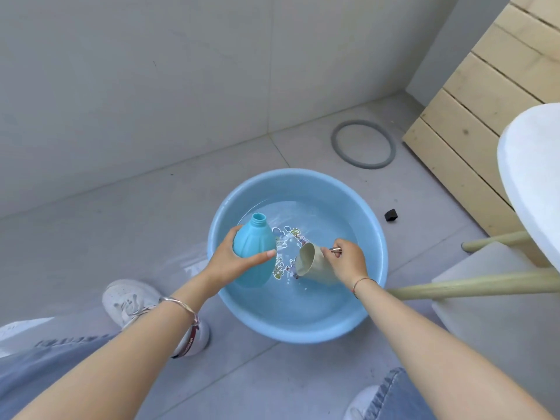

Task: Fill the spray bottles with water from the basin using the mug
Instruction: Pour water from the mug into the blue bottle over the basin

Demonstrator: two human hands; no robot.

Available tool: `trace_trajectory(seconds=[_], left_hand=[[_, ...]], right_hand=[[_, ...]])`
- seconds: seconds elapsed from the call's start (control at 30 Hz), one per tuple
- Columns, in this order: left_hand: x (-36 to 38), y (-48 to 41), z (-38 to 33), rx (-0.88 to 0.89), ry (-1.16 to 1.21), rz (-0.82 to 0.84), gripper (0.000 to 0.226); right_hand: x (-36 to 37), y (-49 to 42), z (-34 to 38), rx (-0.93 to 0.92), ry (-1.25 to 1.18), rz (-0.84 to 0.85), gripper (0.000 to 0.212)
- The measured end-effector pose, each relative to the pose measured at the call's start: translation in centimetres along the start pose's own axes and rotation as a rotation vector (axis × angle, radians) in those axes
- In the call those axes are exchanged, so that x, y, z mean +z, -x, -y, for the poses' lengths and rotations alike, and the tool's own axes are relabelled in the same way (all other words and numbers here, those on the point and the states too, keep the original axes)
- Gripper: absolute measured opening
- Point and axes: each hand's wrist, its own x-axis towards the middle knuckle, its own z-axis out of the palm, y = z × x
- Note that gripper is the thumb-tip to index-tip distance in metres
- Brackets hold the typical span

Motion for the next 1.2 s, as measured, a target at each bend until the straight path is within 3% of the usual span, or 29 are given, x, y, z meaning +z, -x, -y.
trace_trajectory(seconds=[0.33,0.47,0.63,0.73,0.83,1.2], left_hand=[[0.4,-0.6,0.8,-0.014,-0.001,0.012,0.072],[0.0,-0.6,1.0,-0.023,-0.011,0.000,0.078],[-0.4,-0.3,0.7,-0.002,-0.027,-0.014,0.071],[-0.5,0.0,0.4,0.018,-0.043,-0.020,0.072],[-0.3,0.3,0.0,0.055,-0.094,0.002,0.075],[1.5,0.8,-1.2,0.118,-0.162,0.040,0.079]], right_hand=[[1.5,0.1,0.5,-0.065,0.087,0.025,0.048],[0.7,0.5,0.1,0.100,-0.150,-0.007,0.035],[-1.8,1.0,0.5,0.250,-0.469,-0.012,0.039],[-3.4,1.2,1.4,0.233,-0.578,0.001,0.031],[-5.3,1.3,2.4,0.175,-0.674,-0.014,0.040],[-11.7,2.4,6.0,-0.037,-0.753,-0.062,0.040]])
